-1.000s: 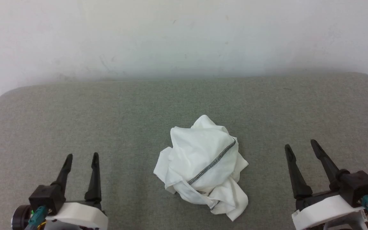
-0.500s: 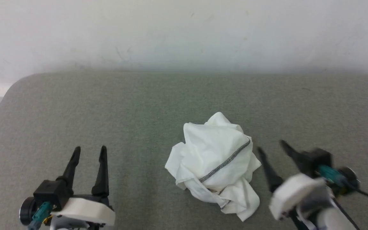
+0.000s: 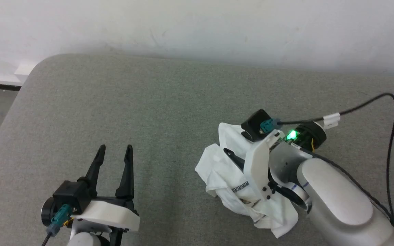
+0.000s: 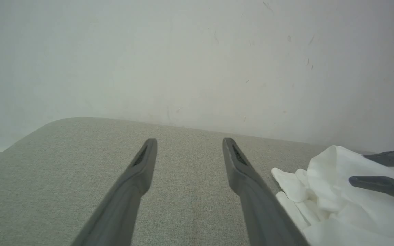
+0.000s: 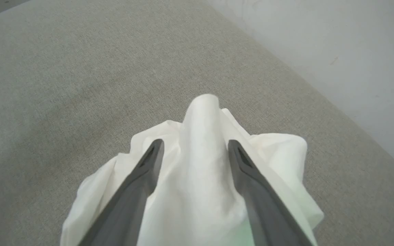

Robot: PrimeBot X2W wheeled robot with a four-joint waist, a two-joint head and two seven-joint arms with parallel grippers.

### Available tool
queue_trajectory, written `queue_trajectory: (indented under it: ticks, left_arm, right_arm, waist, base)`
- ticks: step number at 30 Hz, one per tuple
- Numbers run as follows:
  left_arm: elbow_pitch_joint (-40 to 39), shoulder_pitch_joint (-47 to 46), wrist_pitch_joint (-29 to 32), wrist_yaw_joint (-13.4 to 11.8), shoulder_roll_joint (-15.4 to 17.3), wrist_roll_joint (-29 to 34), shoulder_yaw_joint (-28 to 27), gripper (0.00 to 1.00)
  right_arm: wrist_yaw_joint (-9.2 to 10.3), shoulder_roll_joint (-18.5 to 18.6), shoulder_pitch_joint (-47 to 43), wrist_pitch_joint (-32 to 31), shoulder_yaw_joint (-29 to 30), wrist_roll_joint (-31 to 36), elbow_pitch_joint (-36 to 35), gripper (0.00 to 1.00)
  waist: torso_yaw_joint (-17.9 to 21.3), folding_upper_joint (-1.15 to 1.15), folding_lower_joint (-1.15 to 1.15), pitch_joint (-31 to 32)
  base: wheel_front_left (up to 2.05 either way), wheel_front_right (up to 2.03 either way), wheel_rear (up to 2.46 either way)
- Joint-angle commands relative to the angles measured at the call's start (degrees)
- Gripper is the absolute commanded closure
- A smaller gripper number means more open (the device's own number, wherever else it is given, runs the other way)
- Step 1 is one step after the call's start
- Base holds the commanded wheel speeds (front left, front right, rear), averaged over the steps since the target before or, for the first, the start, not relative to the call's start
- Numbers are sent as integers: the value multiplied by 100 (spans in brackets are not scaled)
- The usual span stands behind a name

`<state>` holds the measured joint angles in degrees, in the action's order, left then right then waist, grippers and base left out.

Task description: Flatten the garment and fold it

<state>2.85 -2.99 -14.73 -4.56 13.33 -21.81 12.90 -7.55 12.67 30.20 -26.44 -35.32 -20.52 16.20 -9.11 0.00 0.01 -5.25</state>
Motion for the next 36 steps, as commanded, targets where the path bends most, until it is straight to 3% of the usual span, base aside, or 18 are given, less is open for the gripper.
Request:
queue_trajectory:
  ticks: [1,2,3,4,5,10,16,18,19,23,27,28,29,30,31,36]
  left_arm:
    - [47,-86,-27,51,-48,51,-38,0]
    - [66,-86,-27,67,-65,64,-54,0]
    - [87,-83,-27,82,-82,77,-70,0]
    - [108,-79,-27,94,-99,88,-88,0]
    - [123,-71,-27,104,-113,99,-108,0]
    - [166,16,-27,148,-160,142,-236,0]
    - [194,168,-27,212,-213,187,-315,0]
    - [207,214,-27,226,-231,202,-319,0]
    - [207,214,-27,226,-231,202,-319,0]
    - [240,293,-27,262,-237,197,-341,0]
    - [293,335,-27,273,-223,189,-352,0]
    - [307,341,-27,272,-217,187,-357,0]
    - [325,352,-27,268,-212,184,-360,0]
    - [339,361,-27,265,-206,180,-362,0]
    - [346,364,-27,262,-201,176,-363,0]
    - [388,382,-19,239,-170,141,-384,0]
  right_arm:
    - [6,22,210,-62,-144,-187,250,0]
    - [6,67,295,-153,-254,-202,411,18]
    - [6,104,357,-243,-343,-241,551,56]
    - [6,105,390,-266,-369,-339,641,82]
    - [6,124,423,-230,-371,-395,684,100]
    - [6,326,286,444,122,-397,440,100]
    - [6,424,-929,1096,2061,-134,-463,100]
    - [6,283,-1548,1162,2840,-14,-863,100]
    - [6,283,-1548,1162,2840,-14,-863,100]
    - [6,-171,-2815,1073,4202,217,-1558,100]
    - [6,-629,-3767,934,5119,359,-1876,100]
    - [6,-691,-3955,884,5288,457,-1871,92]
    - [6,-753,-4095,873,5428,535,-1861,75]
    - [6,-814,-4196,869,5515,566,-1832,21]
    - [6,-861,-4274,850,5549,572,-1790,0]
    - [6,-960,-4243,1331,5427,651,-1974,0]
  waist:
    - [-84,0,-1,-72]
    - [-90,0,-1,-66]
    - [-93,0,-1,-58]
    - [-91,0,-1,-43]
    - [-83,0,-1,-28]
    - [44,0,-1,105]
    - [263,0,-1,275]
    - [310,0,-1,318]
    - [310,0,-1,318]
    - [363,0,-1,370]
    - [384,0,-1,378]
    - [388,0,-1,384]
    - [394,0,-1,393]
    - [399,0,-1,395]
    - [401,0,-1,393]
    - [423,0,-1,407]
  base:
    - [0,0,0]
    - [0,0,0]
    - [0,0,0]
    - [0,0,0]
    - [0,0,0]
    - [0,0,0]
    - [0,0,0]
    - [0,0,0]
    - [0,0,0]
    - [0,0,0]
    - [0,0,0]
    - [0,0,0]
    - [0,0,0]
    - [0,0,0]
    - [0,0,0]
    - [0,0,0]
